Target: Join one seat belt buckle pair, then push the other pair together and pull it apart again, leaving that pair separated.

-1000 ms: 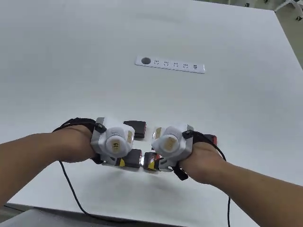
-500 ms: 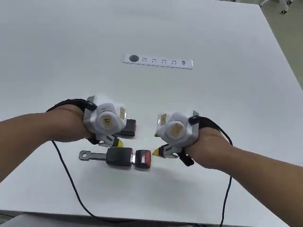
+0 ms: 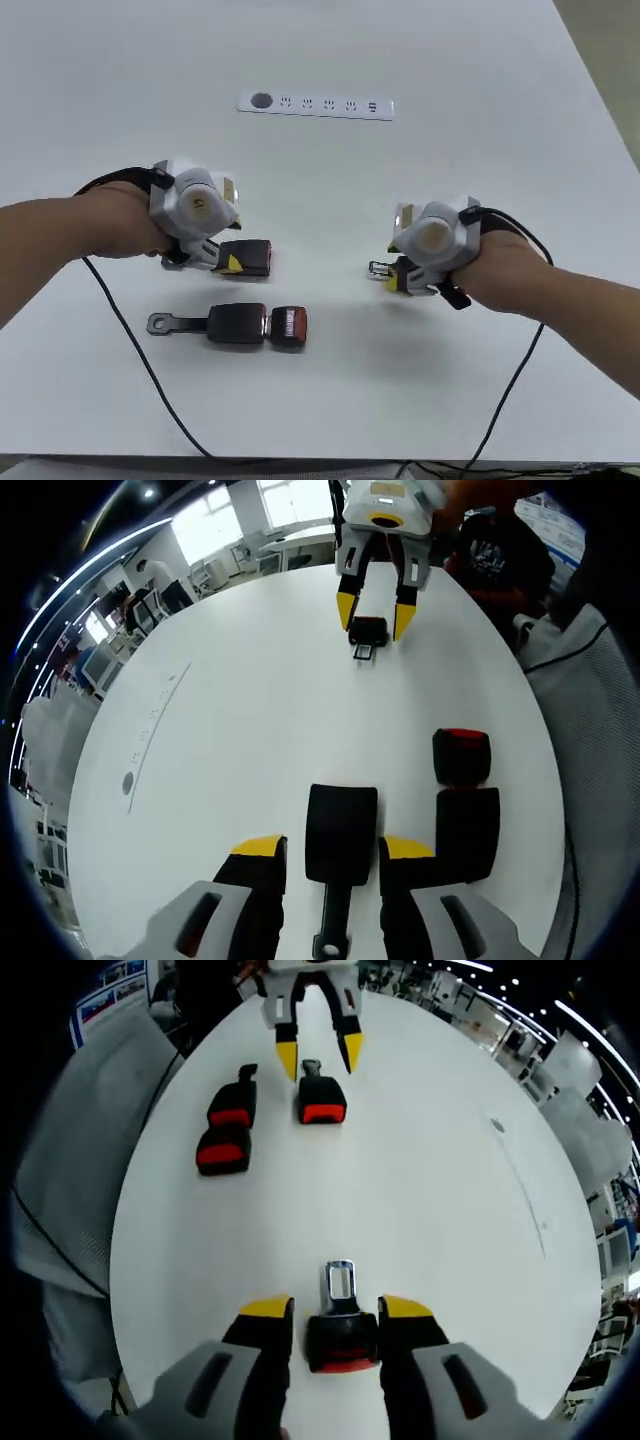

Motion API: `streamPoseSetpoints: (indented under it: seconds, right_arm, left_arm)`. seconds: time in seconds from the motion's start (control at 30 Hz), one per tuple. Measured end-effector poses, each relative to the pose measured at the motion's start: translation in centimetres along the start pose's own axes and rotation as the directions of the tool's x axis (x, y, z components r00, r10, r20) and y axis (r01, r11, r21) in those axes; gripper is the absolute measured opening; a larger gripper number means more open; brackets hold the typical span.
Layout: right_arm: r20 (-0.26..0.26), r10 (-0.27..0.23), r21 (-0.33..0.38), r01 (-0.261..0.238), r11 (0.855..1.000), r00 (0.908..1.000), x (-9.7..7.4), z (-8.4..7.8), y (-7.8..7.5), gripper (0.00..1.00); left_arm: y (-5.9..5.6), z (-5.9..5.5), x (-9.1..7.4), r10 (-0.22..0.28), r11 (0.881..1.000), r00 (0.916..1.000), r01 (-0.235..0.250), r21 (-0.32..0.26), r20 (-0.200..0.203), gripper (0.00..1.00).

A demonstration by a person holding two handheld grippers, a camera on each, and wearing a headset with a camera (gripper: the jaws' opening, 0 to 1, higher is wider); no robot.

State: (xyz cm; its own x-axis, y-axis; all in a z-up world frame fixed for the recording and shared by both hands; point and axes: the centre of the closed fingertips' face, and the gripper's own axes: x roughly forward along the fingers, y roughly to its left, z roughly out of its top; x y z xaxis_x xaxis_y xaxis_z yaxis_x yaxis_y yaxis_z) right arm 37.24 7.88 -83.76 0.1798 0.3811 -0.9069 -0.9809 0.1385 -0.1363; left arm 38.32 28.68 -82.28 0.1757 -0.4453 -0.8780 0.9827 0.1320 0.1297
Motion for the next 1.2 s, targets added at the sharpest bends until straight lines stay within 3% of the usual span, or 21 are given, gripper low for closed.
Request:
streamPoseSetpoints:
  seconds: [0.13,0.37,0.43,0.47,0.5,0.83,1.2]
  right_arm:
    - [-0.026,-0.002,-0.009,0.002,1.0,0.9997,-0.2,-1.7,-0.2,0.35]
    - [-0.055,0.026,0.003,-0.026,1.0,0.9981,0.2,-3.6,0.1,0.35]
    - [-0.067,0.033,0.006,-0.032,0.999,0.9972,0.3,-3.8,0.4,0.35]
    - [-0.062,0.053,-0.001,-0.053,0.999,0.9967,0.2,-3.6,0.7,0.36]
    - [-0.051,0.041,0.021,-0.04,0.999,0.9979,0.1,-3.4,0.3,0.36]
    - [-0.049,0.1,0.035,-0.099,0.994,0.9937,0.3,-3.2,0.4,0.34]
    - [-0.052,0.093,0.041,-0.091,0.995,0.9944,0.4,-2.8,0.4,0.34]
  left_arm:
    - [-1.1,-0.8,0.8,-0.048,0.995,0.9973,0.053,0.084,-0.056,0.4]
    - [-0.7,-1.8,1.7,-0.051,0.995,0.9949,0.059,0.087,-0.087,0.4]
    - [-0.2,-3.0,1.8,-0.032,0.99,0.9868,0.053,0.134,-0.159,0.37]
    - [-0.5,-2.8,2.0,-0.049,0.991,0.9888,0.066,0.119,-0.141,0.36]
    - [-0.7,-2.5,2.1,-0.071,0.99,0.9894,0.086,0.115,-0.127,0.34]
    - [-0.8,-2.8,2.1,-0.101,0.986,0.9865,0.116,0.116,-0.129,0.32]
    - [-0.7,-2.9,2.2,-0.106,0.987,0.984,0.121,0.102,-0.143,0.32]
